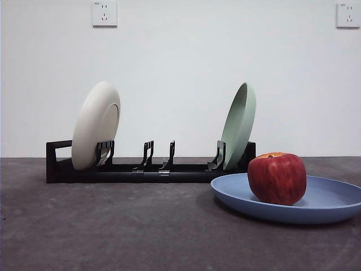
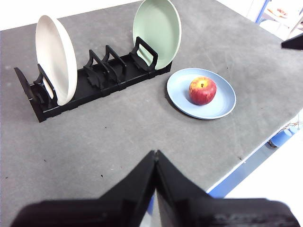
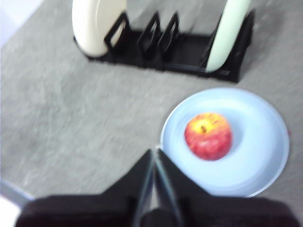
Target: Take the blue plate from the plate rack,put the plate on the table,take the apple from the table,put the apple in the plate
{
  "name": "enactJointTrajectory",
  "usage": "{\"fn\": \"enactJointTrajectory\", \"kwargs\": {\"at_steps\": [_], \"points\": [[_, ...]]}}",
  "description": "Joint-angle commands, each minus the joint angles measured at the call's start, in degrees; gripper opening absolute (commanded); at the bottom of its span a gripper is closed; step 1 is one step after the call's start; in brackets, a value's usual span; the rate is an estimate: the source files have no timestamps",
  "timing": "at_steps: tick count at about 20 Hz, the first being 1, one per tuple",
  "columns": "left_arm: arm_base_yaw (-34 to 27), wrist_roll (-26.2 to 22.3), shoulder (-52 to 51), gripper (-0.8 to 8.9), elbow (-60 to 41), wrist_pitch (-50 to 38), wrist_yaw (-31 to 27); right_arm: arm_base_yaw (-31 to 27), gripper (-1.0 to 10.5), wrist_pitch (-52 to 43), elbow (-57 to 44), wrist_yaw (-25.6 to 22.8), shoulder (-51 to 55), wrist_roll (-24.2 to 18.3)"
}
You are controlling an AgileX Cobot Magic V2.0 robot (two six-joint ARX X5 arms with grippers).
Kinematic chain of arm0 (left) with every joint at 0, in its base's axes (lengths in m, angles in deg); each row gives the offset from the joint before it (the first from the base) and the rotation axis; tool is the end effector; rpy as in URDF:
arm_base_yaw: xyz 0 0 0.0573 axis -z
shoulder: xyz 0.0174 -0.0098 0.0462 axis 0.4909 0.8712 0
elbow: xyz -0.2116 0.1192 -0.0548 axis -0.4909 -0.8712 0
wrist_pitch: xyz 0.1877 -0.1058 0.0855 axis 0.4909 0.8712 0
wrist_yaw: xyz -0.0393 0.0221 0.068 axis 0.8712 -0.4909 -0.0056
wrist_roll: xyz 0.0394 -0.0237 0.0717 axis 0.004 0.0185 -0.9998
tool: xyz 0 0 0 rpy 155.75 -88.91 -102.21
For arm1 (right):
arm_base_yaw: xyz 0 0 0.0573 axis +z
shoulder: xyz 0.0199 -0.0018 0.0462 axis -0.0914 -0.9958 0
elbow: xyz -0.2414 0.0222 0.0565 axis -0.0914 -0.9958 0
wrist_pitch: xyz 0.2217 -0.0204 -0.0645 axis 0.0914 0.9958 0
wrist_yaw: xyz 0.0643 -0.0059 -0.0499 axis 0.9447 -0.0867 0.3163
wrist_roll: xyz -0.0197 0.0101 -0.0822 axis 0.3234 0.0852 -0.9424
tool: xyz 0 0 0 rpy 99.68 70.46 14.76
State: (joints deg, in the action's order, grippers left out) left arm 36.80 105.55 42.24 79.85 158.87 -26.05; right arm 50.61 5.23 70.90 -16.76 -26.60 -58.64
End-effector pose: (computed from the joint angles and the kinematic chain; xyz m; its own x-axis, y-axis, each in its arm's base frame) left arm 0.0419 -0.0198 0.3557 0.6984 -0.5358 -0.4745 0.5500 0.8260 -0.1231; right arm 0.1143 0.0977 0.2974 0.7092 0.4665 -0.5287 -0.4098 0.8829 0.2293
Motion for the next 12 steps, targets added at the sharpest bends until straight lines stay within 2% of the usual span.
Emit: {"fn": "enactJointTrajectory", "kwargs": {"at_steps": [1,4,8,10,12], "points": [[0.13,0.02,0.13,-0.03,-0.2,-0.22,-0.13,0.04,0.0,0.0,0.07,-2.4,-0.09,0.83],[0.13,0.02,0.13,-0.03,-0.2,-0.22,-0.11,0.04,0.0,0.7,0.07,-5.31,-0.68,0.85],[-0.2,0.0,0.39,-0.03,-0.2,-0.22,-0.61,0.04,0.0,3.52,0.07,-5.29,-1.29,0.83],[-3.21,-0.07,0.76,-0.03,-0.2,-0.22,0.44,0.04,0.0,5.27,0.07,-5.27,-1.4,0.83],[-10.05,-0.07,2.45,-0.03,-0.2,-0.22,1.51,0.04,0.0,7.02,0.07,-5.27,-1.38,0.83]]}}
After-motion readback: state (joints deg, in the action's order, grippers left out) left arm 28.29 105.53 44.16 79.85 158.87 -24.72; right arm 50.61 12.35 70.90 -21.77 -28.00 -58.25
